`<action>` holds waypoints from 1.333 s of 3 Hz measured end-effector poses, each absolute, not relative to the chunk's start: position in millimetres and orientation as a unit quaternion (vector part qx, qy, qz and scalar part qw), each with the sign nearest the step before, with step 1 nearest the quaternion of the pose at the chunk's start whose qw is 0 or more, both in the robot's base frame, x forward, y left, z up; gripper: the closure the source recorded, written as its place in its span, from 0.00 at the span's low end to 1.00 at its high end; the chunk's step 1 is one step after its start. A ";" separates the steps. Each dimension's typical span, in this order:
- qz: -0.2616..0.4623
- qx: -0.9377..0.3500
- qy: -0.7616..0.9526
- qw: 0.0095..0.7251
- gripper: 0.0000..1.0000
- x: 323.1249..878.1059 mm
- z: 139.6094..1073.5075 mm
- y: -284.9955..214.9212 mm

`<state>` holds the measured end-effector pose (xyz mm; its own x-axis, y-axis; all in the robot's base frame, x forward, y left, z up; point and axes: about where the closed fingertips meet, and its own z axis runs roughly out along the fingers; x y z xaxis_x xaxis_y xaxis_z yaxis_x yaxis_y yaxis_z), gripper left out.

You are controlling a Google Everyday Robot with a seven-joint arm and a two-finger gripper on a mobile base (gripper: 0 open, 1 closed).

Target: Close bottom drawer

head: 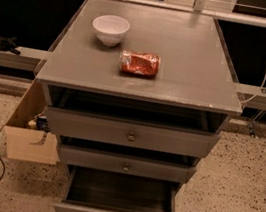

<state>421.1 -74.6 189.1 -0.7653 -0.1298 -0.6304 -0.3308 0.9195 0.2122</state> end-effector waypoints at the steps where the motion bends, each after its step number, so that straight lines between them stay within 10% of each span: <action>1: 0.156 -0.099 0.922 0.341 1.00 442.4 197.1 -94.6; 3: 0.145 -0.107 0.924 0.338 0.97 443.0 190.2 -90.7; 4: 0.145 -0.107 0.924 0.338 0.77 443.0 190.2 -90.7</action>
Offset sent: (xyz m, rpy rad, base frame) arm 0.0487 -0.0538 0.0164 0.0003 -0.0806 -0.1157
